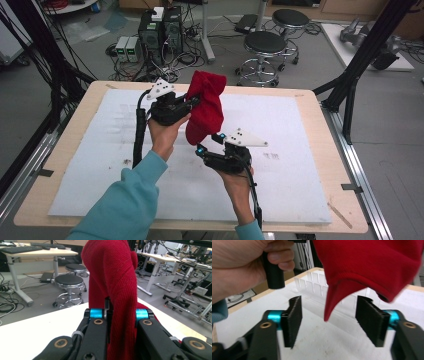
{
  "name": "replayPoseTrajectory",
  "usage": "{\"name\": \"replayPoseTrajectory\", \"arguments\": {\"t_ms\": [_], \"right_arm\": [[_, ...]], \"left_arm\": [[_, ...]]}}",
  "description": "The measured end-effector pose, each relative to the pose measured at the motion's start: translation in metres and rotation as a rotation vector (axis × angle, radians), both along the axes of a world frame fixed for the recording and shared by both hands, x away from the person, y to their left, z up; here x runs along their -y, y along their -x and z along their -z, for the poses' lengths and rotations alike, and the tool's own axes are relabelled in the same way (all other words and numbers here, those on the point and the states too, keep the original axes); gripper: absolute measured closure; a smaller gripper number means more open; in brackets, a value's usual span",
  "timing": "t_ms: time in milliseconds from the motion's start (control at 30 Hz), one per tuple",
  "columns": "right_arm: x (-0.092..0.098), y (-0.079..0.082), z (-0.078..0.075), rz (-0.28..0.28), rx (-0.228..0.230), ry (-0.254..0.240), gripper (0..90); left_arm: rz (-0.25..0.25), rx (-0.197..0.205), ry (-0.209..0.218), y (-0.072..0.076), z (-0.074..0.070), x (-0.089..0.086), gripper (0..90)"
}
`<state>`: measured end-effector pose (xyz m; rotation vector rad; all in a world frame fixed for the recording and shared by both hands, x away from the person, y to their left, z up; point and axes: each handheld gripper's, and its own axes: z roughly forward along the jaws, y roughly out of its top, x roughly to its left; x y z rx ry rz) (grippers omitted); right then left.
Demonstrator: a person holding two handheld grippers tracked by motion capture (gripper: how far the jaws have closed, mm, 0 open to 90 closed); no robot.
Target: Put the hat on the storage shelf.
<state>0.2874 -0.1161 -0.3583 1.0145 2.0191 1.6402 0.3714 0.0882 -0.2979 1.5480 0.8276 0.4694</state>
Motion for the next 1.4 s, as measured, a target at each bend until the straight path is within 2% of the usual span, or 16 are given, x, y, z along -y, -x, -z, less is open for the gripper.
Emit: {"name": "replayPoseTrajectory", "arguments": {"t_ms": [267,400,600,800,1100,1133,1200,1233,1300,1333,1400], "right_arm": [[-0.002,-0.004,0.001,0.032,0.011,-0.018,54.7],[-0.001,-0.005,0.001,0.039,0.015,-0.016,67.0],[-0.001,-0.005,0.001,0.036,0.010,-0.028,80.9],[-0.001,-0.006,0.001,0.036,-0.006,-0.013,83.4],[-0.004,-0.004,-0.001,0.041,0.015,0.011,84.3],[-0.003,-0.004,-0.001,0.041,0.018,0.010,84.3],[-0.002,-0.003,-0.002,0.039,0.020,0.007,84.3],[-0.002,-0.002,-0.002,0.042,0.017,0.005,84.3],[-0.002,-0.002,-0.002,0.042,0.018,0.008,84.4],[-0.001,-0.002,-0.002,0.041,0.024,0.008,84.4],[-0.001,-0.002,-0.003,0.043,0.029,0.011,84.4]], "left_arm": [[0.032,-0.003,0.003,0.006,-0.001,0.010,85.6],[0.043,-0.002,0.006,0.008,-0.002,0.012,85.6],[0.041,0.004,0.007,0.010,-0.002,0.010,85.5],[0.032,-0.004,0.003,0.009,0.003,0.005,85.4],[0.055,0.004,0.013,0.009,0.003,0.000,83.4],[0.055,0.004,0.013,0.009,0.003,0.000,80.9],[0.070,-0.001,0.040,0.007,0.003,-0.003,72.8],[0.076,-0.010,0.045,0.006,0.003,-0.004,66.0],[0.129,-0.051,0.073,0.003,0.005,-0.006,50.4],[0.145,-0.062,0.074,0.001,0.006,-0.007,44.5],[0.142,-0.055,0.070,0.000,0.007,-0.008,26.5]]}}
